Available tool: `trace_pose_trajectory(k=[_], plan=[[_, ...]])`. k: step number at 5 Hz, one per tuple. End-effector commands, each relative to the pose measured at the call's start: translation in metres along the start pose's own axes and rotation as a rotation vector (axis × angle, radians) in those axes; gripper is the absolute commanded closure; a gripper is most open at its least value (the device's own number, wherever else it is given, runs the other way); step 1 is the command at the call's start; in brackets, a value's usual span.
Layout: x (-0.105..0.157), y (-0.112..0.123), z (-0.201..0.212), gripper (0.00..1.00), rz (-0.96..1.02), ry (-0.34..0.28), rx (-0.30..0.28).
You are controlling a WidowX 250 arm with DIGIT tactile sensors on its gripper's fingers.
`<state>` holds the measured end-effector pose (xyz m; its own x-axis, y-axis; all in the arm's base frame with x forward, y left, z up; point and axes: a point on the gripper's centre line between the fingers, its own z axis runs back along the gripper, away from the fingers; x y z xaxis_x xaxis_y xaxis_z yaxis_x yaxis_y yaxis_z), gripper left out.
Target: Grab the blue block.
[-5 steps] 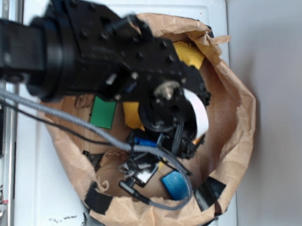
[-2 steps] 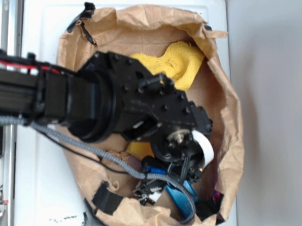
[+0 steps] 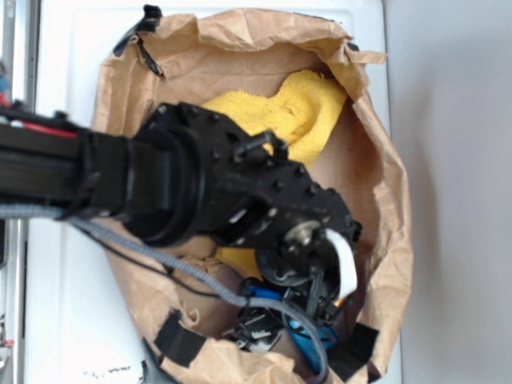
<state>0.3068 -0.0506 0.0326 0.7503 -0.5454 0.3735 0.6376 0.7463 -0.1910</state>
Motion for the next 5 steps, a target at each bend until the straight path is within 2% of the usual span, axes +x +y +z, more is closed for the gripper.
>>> trace_pose_trajectory(k=[1, 3, 4, 5], plan=[[0.013, 0.006, 0.007, 1.00, -0.052, -0.055, 0.047], [0.013, 0.008, 0.009, 1.00, -0.066, -0.058, 0.064], [0.003, 0.006, 0.043, 1.00, 0.011, -0.038, 0.122], [-0.011, -0.016, 0.085, 1.00, 0.071, 0.006, 0.142]])
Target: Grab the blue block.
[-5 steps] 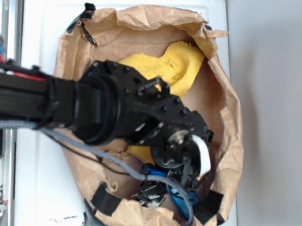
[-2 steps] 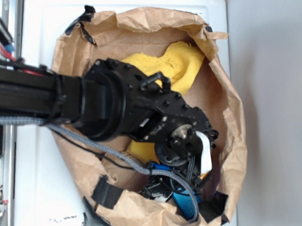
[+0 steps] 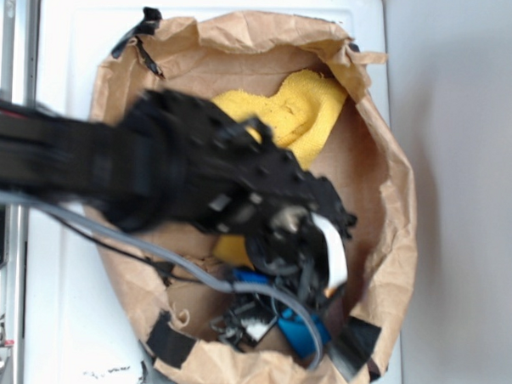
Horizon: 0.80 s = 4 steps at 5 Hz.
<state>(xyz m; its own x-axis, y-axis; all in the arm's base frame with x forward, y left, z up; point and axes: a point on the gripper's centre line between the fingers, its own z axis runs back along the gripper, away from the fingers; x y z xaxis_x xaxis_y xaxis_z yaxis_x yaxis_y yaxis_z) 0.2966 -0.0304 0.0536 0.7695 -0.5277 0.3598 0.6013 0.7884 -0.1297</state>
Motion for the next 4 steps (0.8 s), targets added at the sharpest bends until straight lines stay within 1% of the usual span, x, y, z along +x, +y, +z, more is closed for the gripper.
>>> trace_pose_trajectory(k=[1, 2, 3, 4], plan=[[-0.006, 0.007, 0.084, 1.00, 0.133, 0.116, 0.091], [0.003, 0.033, 0.105, 1.00, 0.280, 0.275, 0.115], [0.012, 0.048, 0.121, 1.00, 0.341, 0.270, 0.089], [0.020, 0.057, 0.123, 1.00, 0.353, 0.237, 0.107]])
